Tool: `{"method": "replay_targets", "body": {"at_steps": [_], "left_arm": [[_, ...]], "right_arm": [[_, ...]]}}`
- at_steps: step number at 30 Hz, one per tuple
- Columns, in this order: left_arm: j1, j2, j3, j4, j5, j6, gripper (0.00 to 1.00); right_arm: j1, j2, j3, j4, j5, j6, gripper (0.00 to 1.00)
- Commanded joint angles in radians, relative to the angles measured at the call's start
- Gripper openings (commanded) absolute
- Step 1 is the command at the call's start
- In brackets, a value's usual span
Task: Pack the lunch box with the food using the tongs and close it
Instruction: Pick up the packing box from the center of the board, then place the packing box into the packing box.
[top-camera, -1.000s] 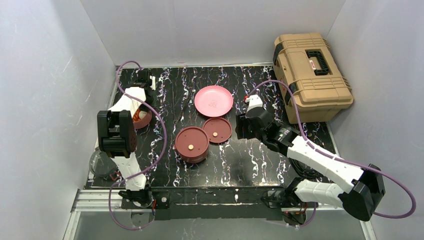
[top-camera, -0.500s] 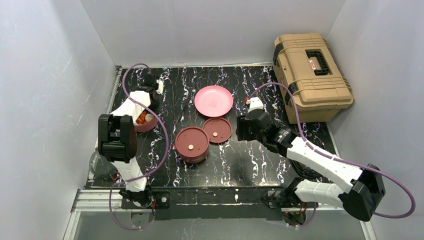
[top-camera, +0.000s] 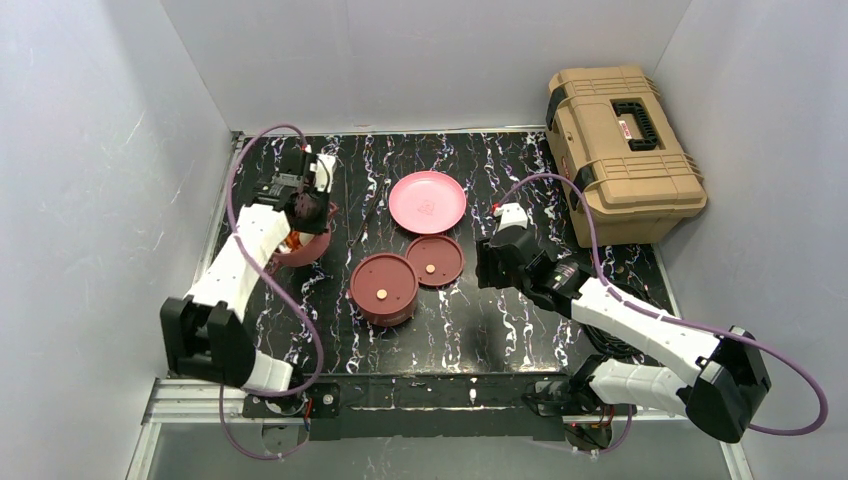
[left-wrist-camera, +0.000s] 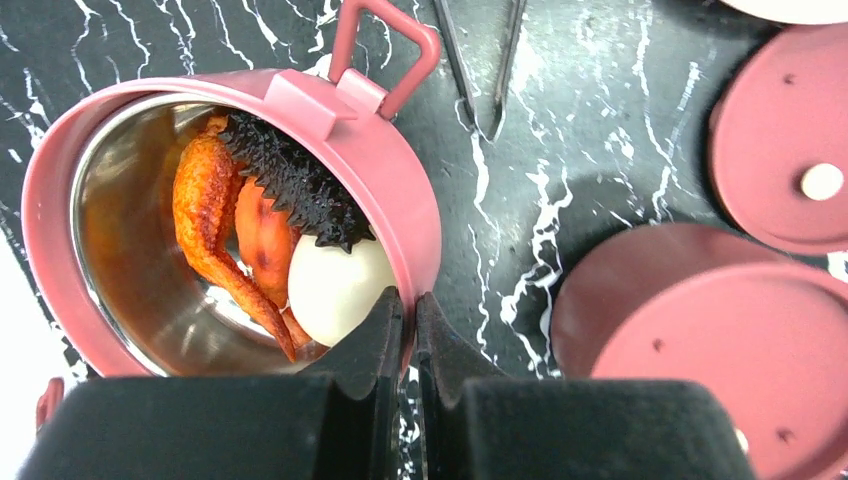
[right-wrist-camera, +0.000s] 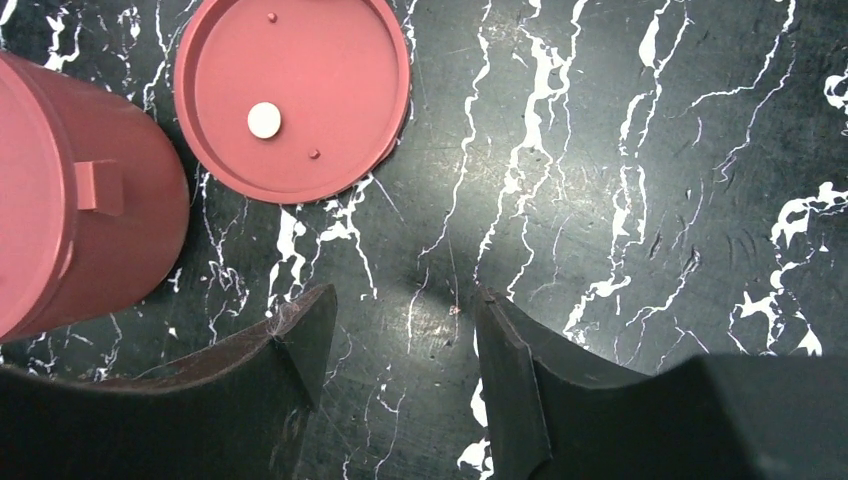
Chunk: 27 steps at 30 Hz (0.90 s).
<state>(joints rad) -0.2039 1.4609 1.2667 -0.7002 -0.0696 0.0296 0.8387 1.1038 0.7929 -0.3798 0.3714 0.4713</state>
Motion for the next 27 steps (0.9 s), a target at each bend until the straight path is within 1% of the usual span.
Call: {"method": "replay_targets", "body": {"at_steps": [1,7,11,14,19,22,27], "left_arm": [[-0.044,-0.155,0.009,-0.102,-0.014,0.002,0.0],[-0.173,-0.256,0.033,-0.192,0.047,0.025,0.0],[-0.293,-0.291,0.05,-0.23,0.118,0.056,0.0],[-0.402,-0.294,0.065,-0.241,0.16,0.069,0.0],[-0.515,-0.255,0.09,-0.249,0.118,0.053,0.0],[-0.557,-0.214,0.1,-0.254,0.087,0.052,0.0],[-0.613,-0.18,0.103,-0.256,0.083,0.075,0.0]], "right_arm": [[-0.003,0.005,-0.026,0.087,0.061,0.002,0.61],[-0.003,0.01,-0.025,0.095,0.099,0.013,0.62],[-0.003,-0.007,-0.02,0.079,0.112,0.028,0.62],[-0.003,-0.024,-0.02,0.078,0.108,0.035,0.62],[-0.003,-0.028,-0.008,0.067,0.129,0.037,0.62],[-0.003,-0.028,-0.006,0.068,0.129,0.048,0.62],[-0.003,-0.032,-0.017,0.068,0.134,0.06,0.62]]}}
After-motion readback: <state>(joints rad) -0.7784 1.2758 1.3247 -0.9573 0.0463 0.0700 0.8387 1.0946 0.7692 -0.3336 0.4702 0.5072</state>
